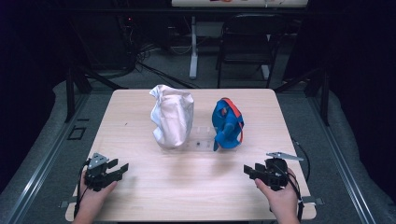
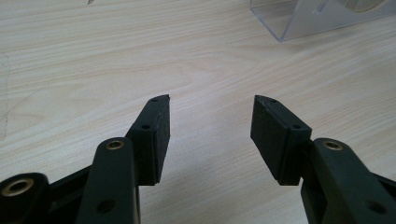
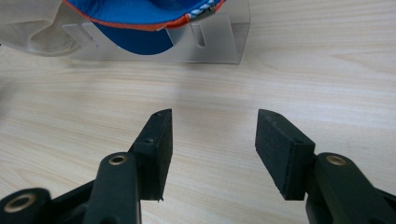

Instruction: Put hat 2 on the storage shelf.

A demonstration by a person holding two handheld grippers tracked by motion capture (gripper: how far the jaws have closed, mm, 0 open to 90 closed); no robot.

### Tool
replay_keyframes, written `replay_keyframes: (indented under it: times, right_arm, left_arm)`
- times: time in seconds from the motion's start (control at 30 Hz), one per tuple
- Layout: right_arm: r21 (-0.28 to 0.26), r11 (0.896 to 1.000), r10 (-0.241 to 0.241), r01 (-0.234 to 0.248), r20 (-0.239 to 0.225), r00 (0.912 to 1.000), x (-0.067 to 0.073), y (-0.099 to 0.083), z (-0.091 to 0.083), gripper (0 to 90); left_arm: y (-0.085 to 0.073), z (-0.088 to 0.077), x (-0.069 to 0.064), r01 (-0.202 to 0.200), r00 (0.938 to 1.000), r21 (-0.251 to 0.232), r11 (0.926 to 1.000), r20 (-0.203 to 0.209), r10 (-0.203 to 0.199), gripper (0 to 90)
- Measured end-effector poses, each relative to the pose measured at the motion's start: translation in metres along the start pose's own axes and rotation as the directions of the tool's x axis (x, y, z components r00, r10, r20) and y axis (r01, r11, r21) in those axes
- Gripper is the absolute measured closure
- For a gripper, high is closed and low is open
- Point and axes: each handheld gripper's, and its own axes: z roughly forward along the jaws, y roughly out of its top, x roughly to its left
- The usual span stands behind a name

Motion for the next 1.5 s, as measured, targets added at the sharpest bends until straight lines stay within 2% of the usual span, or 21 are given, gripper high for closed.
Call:
replay_keyframes:
  times: [0.27,0.57,0.73,0.97,1.13,1.5]
  right_arm:
    - [-0.058,0.998,-0.02,0.021,0.029,0.9994,0.0,-0.018,0.005,46.0]
    - [-0.063,0.998,-0.011,0.013,0.04,0.9992,-0.005,-0.031,0.016,46.2]
    - [-0.088,0.995,-0.031,0.035,0.042,0.9986,-0.002,-0.033,0.022,46.4]
    - [-0.052,0.996,-0.072,0.074,0.039,0.9966,0.001,-0.035,0.031,45.6]
    - [-0.06,0.996,-0.065,0.067,0.037,0.9972,0.0,-0.036,0.031,45.1]
    - [-0.091,0.994,-0.054,0.058,0.046,0.9975,-0.002,-0.034,0.026,45.0]
  left_arm:
    - [-0.001,0.002,-0.001,-0.004,1.0,-0.007,1.0,0.001,0.004,47.7]
    - [-0.001,0.002,0.0,-0.002,1.0,-0.01,1.0,0.003,0.002,47.6]
    - [-0.001,0.003,-0.001,-0.007,0.9999,-0.005,1.0,0.009,0.007,47.6]
    - [0.0,0.004,-0.001,-0.011,0.9999,0.007,0.9999,0.011,0.011,46.8]
    - [0.001,0.006,-0.002,-0.012,0.9999,-0.013,0.9998,0.009,0.013,45.5]
    - [0.003,0.008,-0.006,-0.024,0.9995,-0.014,0.9996,0.019,0.025,43.4]
